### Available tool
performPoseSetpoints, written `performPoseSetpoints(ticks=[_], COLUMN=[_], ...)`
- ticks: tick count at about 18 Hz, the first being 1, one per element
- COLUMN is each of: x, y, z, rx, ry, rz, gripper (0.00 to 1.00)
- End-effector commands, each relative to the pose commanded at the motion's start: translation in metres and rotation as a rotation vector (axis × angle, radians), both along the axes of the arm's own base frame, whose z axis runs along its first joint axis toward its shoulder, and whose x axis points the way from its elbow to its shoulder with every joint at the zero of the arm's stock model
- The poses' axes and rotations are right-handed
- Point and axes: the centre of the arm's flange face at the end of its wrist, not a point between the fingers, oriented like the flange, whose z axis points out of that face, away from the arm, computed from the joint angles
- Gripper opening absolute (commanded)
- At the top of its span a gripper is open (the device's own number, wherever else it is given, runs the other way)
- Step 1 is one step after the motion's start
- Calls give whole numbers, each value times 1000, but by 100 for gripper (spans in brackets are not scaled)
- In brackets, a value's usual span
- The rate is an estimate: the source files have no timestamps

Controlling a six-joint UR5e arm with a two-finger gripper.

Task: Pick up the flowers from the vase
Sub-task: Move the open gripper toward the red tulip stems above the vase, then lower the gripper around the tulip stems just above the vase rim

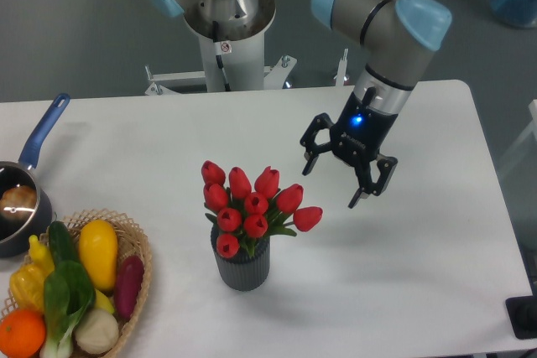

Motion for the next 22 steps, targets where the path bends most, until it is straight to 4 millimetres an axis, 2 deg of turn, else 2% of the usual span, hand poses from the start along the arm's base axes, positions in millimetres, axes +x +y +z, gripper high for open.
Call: performPoseSetpoints(ticks=[3,14,22], x=[2,12,10], y=[-2,10,25], z=[-6,4,-9], rx=[19,200,219], ry=[-24,-52,-43], rz=[0,-74,-131], gripper=[100,100,100])
